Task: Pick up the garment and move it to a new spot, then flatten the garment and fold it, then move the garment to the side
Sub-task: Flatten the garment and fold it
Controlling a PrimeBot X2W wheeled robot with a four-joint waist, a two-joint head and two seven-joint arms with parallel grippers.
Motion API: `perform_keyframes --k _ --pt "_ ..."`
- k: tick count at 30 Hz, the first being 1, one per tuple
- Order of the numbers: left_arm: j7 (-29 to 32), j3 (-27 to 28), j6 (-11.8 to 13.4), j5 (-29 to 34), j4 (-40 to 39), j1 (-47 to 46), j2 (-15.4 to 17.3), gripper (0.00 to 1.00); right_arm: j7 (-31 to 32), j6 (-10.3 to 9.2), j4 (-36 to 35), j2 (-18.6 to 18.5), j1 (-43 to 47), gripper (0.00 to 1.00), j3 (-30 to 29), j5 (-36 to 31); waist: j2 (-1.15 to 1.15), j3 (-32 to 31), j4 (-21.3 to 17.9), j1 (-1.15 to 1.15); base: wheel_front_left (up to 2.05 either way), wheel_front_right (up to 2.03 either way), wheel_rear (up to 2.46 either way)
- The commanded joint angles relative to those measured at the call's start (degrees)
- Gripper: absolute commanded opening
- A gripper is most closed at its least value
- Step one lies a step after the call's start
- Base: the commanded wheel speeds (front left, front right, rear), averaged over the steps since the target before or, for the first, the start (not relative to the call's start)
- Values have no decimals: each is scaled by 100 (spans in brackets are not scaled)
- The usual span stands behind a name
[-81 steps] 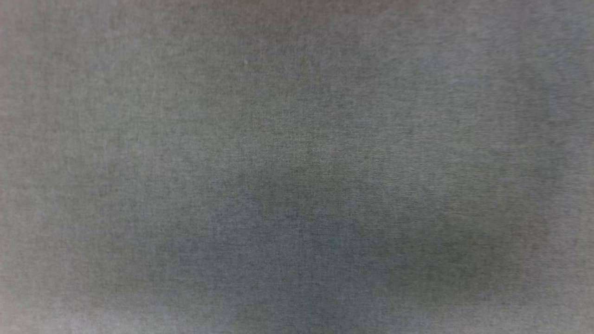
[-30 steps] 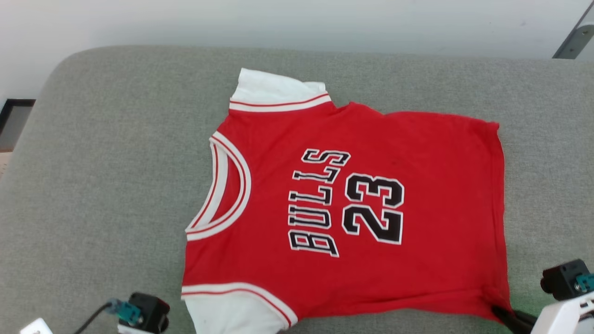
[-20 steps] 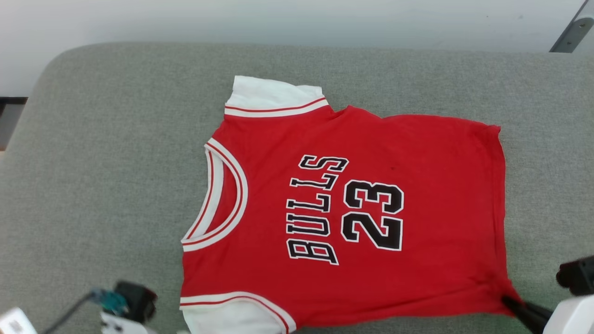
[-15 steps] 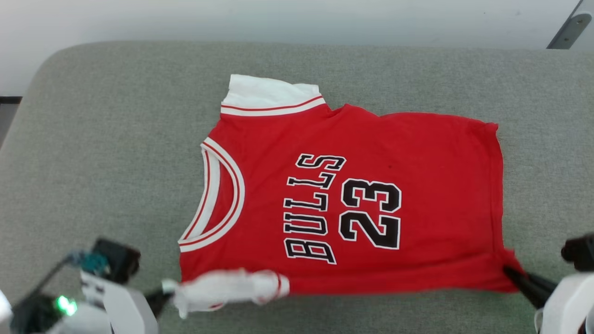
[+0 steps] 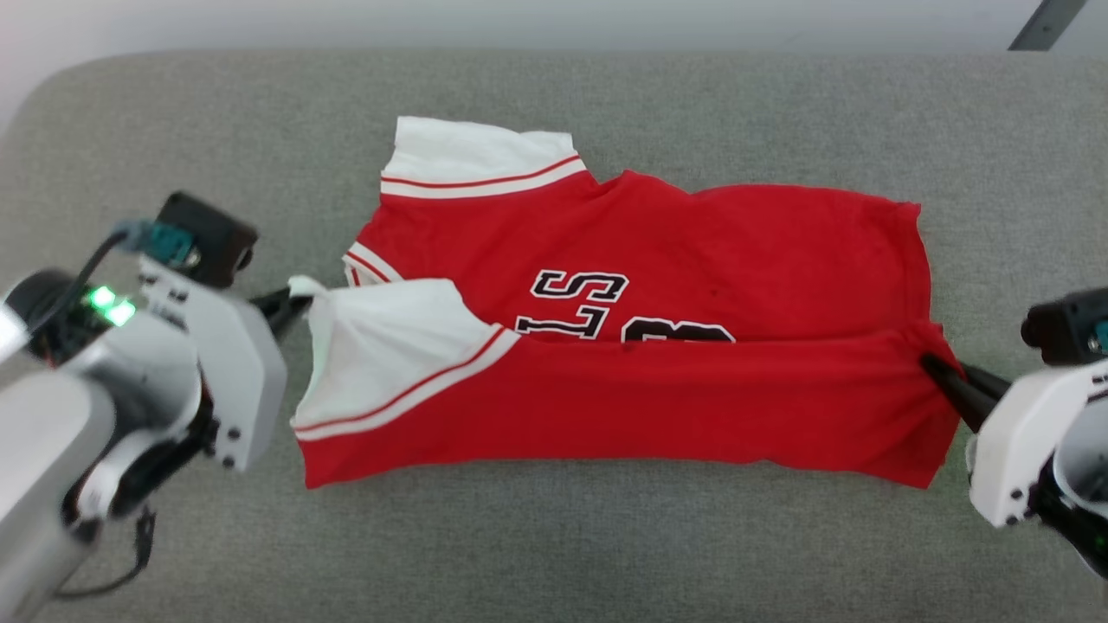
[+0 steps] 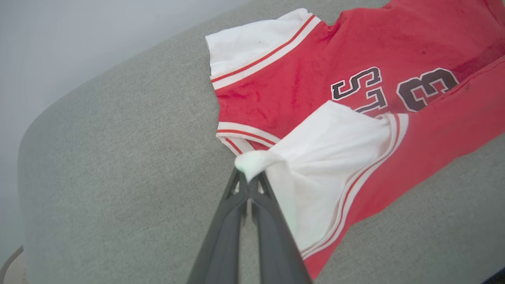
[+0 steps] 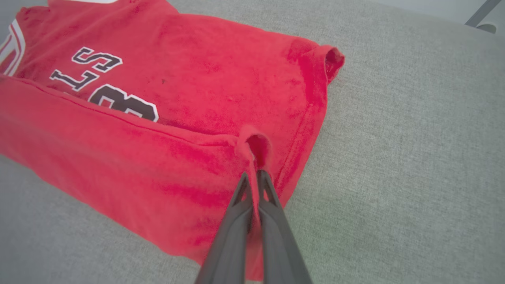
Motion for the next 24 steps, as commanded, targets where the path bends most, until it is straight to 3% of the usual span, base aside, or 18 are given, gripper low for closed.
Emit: perform_keyframes --k 1,9,18,22,23,24 --pt "18 -69 -180 101 299 -211 -172 0 -78 -9 141 2 -206 0 94 -7 0 84 -48 0 0 0 0" --pt "65 -420 -940 202 2190 -831 -1094 0 -309 -10 1121 109 -965 0 705 -156 0 280 -157 0 0 0 0" --pt "267 -644 -1272 -12 3709 -990 -1754 1 -563 -9 1929 310 -1561 0 1263 41 0 330 -206 0 0 0 0" --pt "358 -632 -1297 -175 4058 -1013 -1954 35 -700 -9 2168 338 -1719 25 1351 99 0 245 -172 0 0 0 0" --pt "378 -611 -1309 -211 4108 -1030 -1985 44 -721 -9 2212 341 -1740 37 1364 106 0 212 -163 0 0 0 0" --pt "384 -599 -1314 -217 4143 -1063 -2000 60 -747 -10 2252 329 -1754 47 1377 112 0 172 -151 0 0 0 0"
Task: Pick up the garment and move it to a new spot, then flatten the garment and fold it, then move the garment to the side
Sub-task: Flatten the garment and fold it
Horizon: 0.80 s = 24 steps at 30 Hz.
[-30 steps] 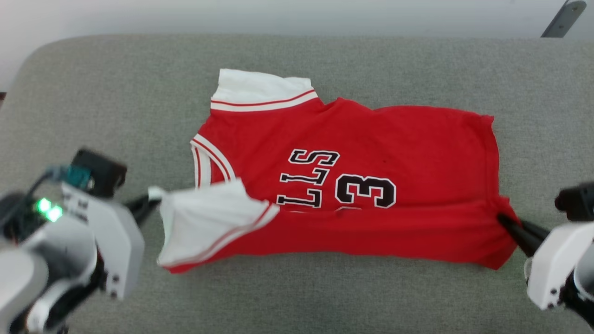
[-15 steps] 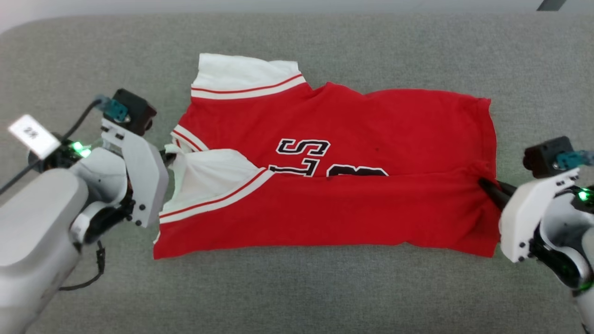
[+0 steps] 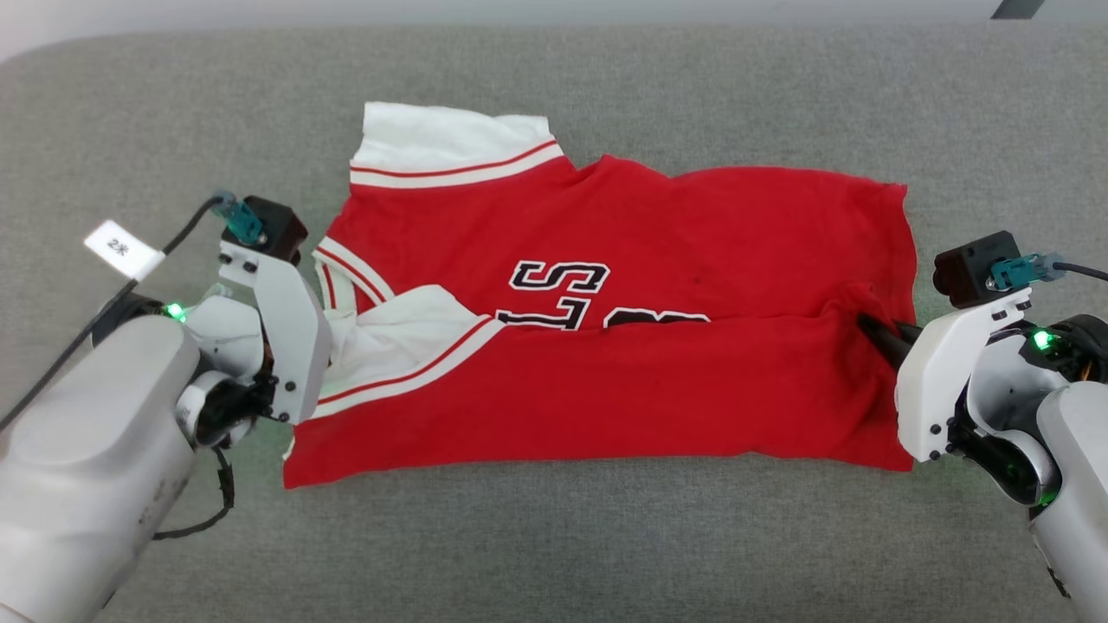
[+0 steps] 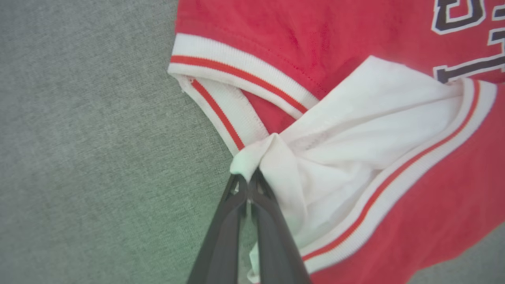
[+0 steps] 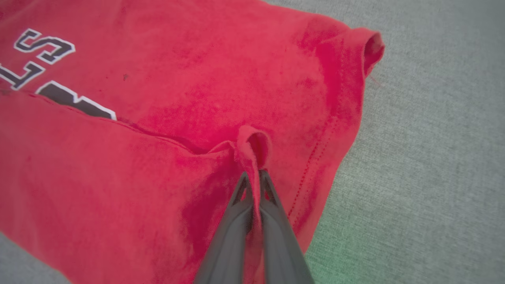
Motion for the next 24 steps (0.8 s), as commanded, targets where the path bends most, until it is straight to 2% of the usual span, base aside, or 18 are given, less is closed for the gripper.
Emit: perform_keyframes --k 1,2,3,10,16,24 --pt "17 6 -29 -4 58 -79 -10 99 -85 -9 45 -13 -56 63 15 59 0 -107 43 0 0 0 0" --pt "35 18 -27 -28 62 -91 -14 100 -131 -9 48 -16 -68 85 3 80 0 -143 55 0 0 0 0" --pt "42 30 -29 -54 50 -97 -21 100 -179 -9 45 -27 -66 100 -7 88 0 -183 72 0 0 0 0" --pt "86 131 85 -197 -327 12 121 100 -679 -9 -153 -45 220 100 -327 -16 0 -459 190 0 0 0 0" --pt "355 182 376 -400 -853 262 323 100 -1234 -9 -476 128 559 100 -836 -362 0 -637 263 0 0 0 0" --pt "1036 174 1190 -792 -1933 859 644 100 -1986 -9 -1252 648 1325 100 -1789 -1166 0 -859 262 0 0 0 0"
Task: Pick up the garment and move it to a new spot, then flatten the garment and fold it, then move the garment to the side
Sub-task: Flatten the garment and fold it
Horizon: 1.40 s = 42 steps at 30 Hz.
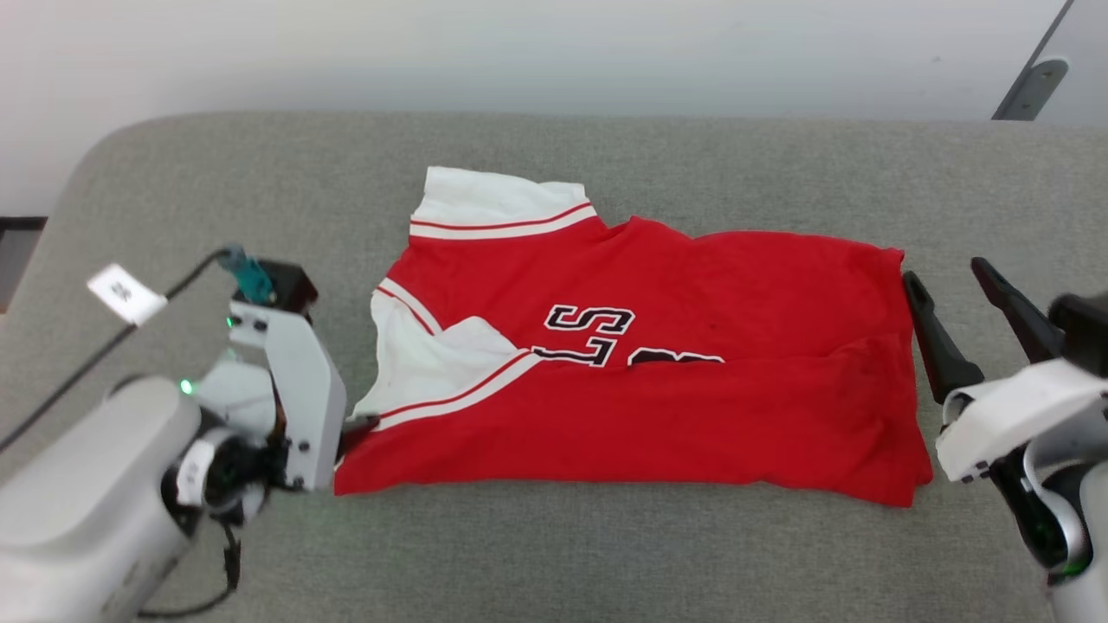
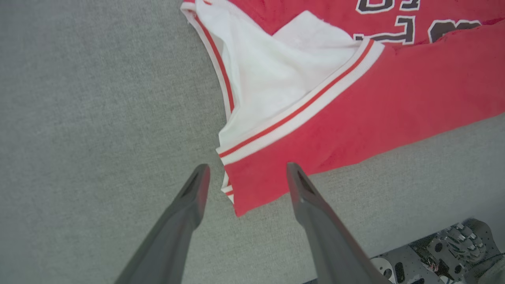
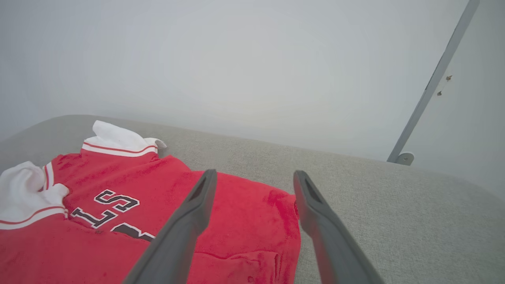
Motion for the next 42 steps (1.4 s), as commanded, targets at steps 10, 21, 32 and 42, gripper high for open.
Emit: perform_keyframes --k 10,21,32,42 --pt "66 93 671 -350 -342 707 160 100 -633 -11 -1114 743 801 100 -836 -755 0 -14 -259 0 0 0 0" --pt "-232 235 476 -595 692 838 -110 100 -649 -10 -1820 1261 1308 100 -1187 -970 0 225 -570 0 0 0 0" --pt "-136 204 130 -830 1462 778 -562 0 477 -10 -1783 1334 1658 100 -1213 -710 0 393 -555 0 0 0 0" --pt "-169 166 -36 -746 1619 511 -772 0 2140 -10 -1380 1097 1385 100 -1149 -524 0 541 -338 0 0 0 0"
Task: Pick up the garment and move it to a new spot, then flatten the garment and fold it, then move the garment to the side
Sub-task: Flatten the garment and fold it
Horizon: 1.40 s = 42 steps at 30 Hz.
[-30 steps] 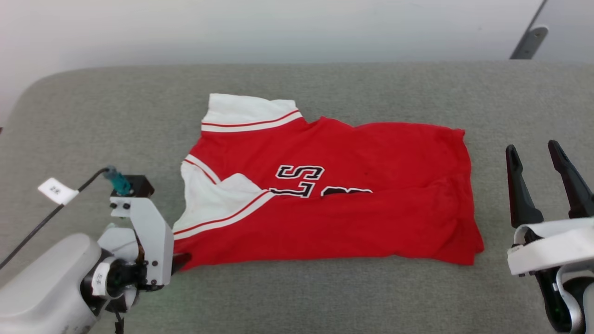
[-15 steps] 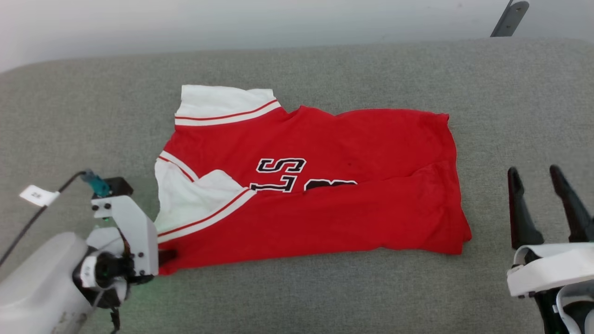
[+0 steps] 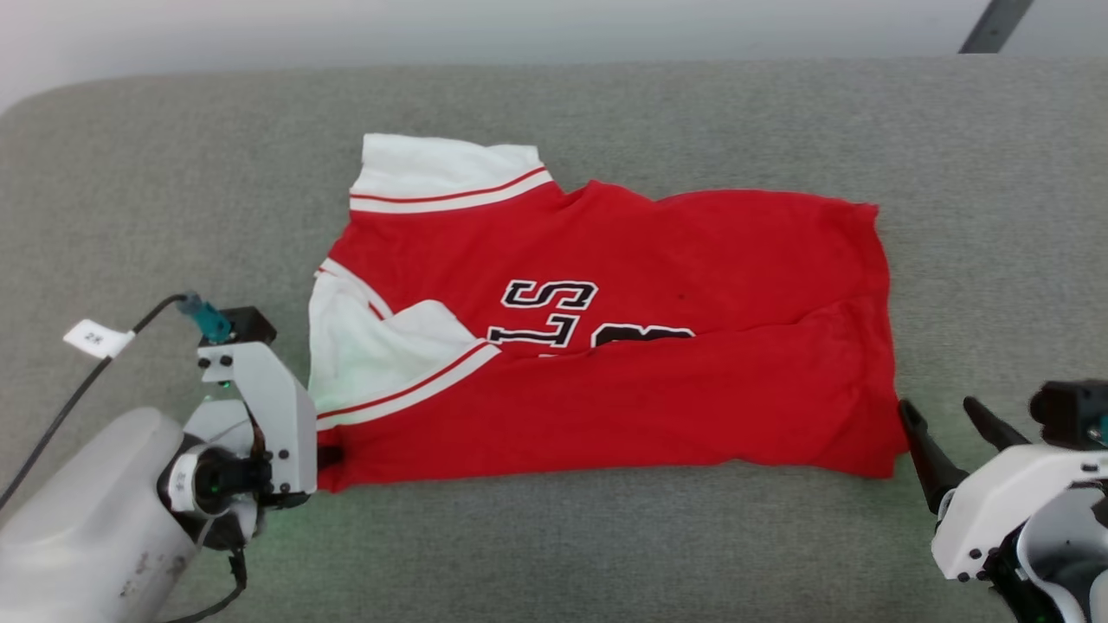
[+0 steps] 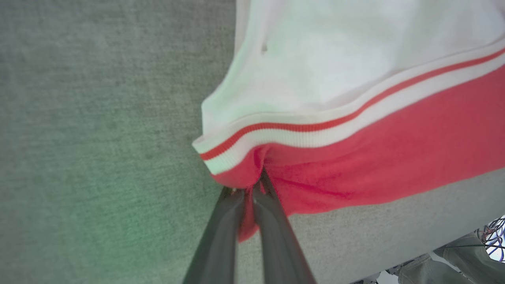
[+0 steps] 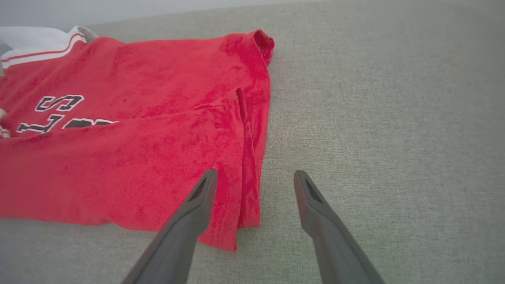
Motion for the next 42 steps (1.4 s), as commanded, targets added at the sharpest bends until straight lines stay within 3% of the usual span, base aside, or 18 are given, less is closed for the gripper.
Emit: perform_keyframes --k 1,11,12,13,14,22,29,37,42 --pt "-32 -124 -30 40 93 97 -215 0 212 -9 101 -77 -118 100 3 -18 0 54 80 0 0 0 0" --pt "-130 -141 -152 71 224 -25 -401 0 1356 -9 962 -247 -446 100 165 120 0 182 299 0 0 0 0" --pt "-136 -137 -153 69 239 -36 -412 0 1456 -9 1050 -248 -446 47 231 175 0 189 311 0 0 0 0" --pt "-144 -135 -161 68 253 -48 -419 0 1473 -8 1092 -253 -470 4 267 202 0 198 320 0 0 0 0" --pt "-150 -133 -179 69 266 -62 -425 0 1524 -8 1144 -292 -498 0 301 196 0 204 330 0 0 0 0" --pt "-158 -63 -225 23 248 -114 -330 0 1780 -10 1055 -492 -636 0 327 416 0 176 329 0 0 0 0" --pt "44 -39 -97 17 -85 -100 -25 0 2169 -10 599 -747 -603 0 264 568 0 101 324 0 0 0 0" --pt "297 -93 275 47 -1084 241 495 0 2709 -10 -1 -1077 -188 0 197 744 0 -26 347 0 0 0 0" --pt "328 -143 597 53 -1885 630 799 0 2986 -10 -275 -1087 242 0 66 812 0 -70 353 0 0 0 0"
